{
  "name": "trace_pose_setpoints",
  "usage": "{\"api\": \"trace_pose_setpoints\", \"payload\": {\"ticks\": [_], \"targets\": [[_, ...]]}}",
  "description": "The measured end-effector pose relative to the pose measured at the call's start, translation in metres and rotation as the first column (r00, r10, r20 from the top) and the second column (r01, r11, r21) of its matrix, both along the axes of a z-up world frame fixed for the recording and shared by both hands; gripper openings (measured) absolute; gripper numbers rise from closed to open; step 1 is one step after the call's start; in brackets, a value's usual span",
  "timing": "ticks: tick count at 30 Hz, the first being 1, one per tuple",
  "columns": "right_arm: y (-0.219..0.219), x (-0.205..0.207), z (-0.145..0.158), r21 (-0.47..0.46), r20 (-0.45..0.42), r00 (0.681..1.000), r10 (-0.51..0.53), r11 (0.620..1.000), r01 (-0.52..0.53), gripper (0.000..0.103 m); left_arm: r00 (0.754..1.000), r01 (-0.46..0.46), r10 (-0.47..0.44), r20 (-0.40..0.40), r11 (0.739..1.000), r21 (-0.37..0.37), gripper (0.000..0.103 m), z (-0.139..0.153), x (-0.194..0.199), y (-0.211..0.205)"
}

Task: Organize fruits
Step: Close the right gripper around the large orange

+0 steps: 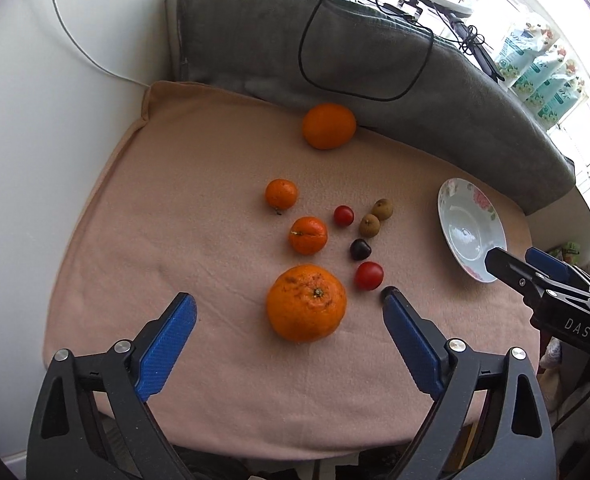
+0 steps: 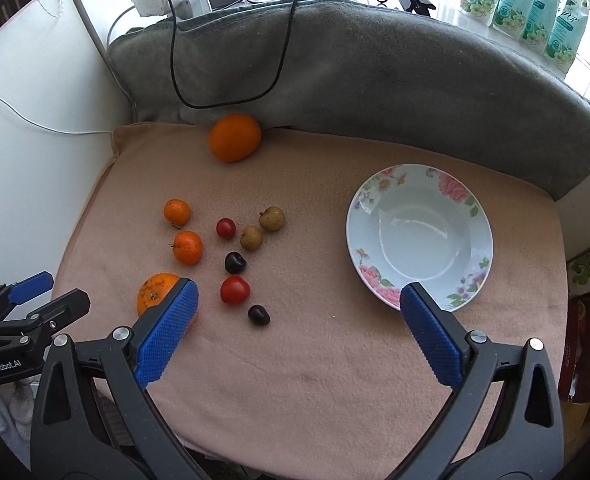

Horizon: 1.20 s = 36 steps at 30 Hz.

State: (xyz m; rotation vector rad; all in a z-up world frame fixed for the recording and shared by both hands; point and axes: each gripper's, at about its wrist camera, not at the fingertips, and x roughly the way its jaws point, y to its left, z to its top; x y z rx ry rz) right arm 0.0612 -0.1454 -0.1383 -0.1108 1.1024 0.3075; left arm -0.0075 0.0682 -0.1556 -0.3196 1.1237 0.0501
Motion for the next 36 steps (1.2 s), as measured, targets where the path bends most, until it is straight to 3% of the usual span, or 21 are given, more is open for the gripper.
{"api": "trace_pose_setpoints", "payload": {"ticks": [6, 10, 15, 36], "targets": [[0.013, 0.002, -0.024, 0.074, -0.084, 0.995, 0.052, 0.996, -0.046, 0.097, 0.999, -0.008, 0.005, -0.04, 0.997, -0.076, 0.087, -0.022, 0.0, 0.007], [0.023, 0.006, -0.036, 0.113, -0.129, 0.988, 0.084, 0.991, -0.069, 0.093, 0.997, -0.005, -0.002, -0.072, 0.995, -0.097, 0.081, -0.037, 0.002, 0.01], [0.036, 0.014, -0.053, 0.189, -0.201, 0.972, 0.122, 0.978, -0.084, 0.092, 0.996, 0.015, -0.026, -0.089, 0.993, -0.114, 0.081, -0.049, 0.003, 0.01], [0.091, 0.026, -0.106, 0.285, -0.334, 0.906, 0.259, 0.944, -0.165, 0.082, 0.989, 0.036, -0.059, -0.133, 0.984, -0.172, 0.072, -0.082, 0.003, 0.012]]}}
